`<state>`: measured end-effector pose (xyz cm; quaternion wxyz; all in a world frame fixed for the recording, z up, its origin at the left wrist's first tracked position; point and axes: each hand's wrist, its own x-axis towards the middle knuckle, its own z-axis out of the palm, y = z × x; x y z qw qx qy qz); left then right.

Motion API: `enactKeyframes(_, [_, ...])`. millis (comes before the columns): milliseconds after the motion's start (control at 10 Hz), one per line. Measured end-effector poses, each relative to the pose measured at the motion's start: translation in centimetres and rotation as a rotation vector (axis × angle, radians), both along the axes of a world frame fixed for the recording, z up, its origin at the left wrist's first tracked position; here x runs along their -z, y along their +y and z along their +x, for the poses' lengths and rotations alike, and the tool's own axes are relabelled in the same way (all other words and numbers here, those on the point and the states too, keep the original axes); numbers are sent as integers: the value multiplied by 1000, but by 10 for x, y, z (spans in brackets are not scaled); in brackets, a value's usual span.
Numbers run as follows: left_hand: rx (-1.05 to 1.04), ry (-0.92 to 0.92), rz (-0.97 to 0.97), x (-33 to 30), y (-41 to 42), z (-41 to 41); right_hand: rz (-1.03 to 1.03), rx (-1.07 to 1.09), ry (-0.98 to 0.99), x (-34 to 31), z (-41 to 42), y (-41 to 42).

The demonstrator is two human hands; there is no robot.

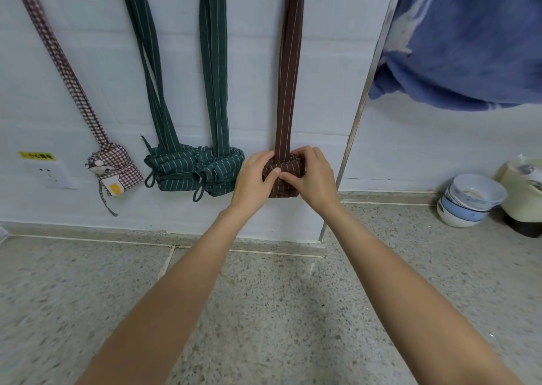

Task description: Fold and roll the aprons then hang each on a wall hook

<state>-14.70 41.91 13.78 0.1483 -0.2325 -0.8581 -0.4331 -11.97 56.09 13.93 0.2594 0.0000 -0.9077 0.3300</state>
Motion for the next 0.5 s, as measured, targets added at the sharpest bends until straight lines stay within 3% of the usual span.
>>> enactKeyframes(300, [-57, 58, 15, -12, -13, 7, 16, 31, -26, -1, 10, -6])
enactKeyframes(400, [-54, 87, 34, -14, -24, 14, -18, 36, 15, -4, 21, -7])
enactKeyframes(500, [-67, 94, 138, -20, -34, 22, 9, 75, 179, -15, 36, -10])
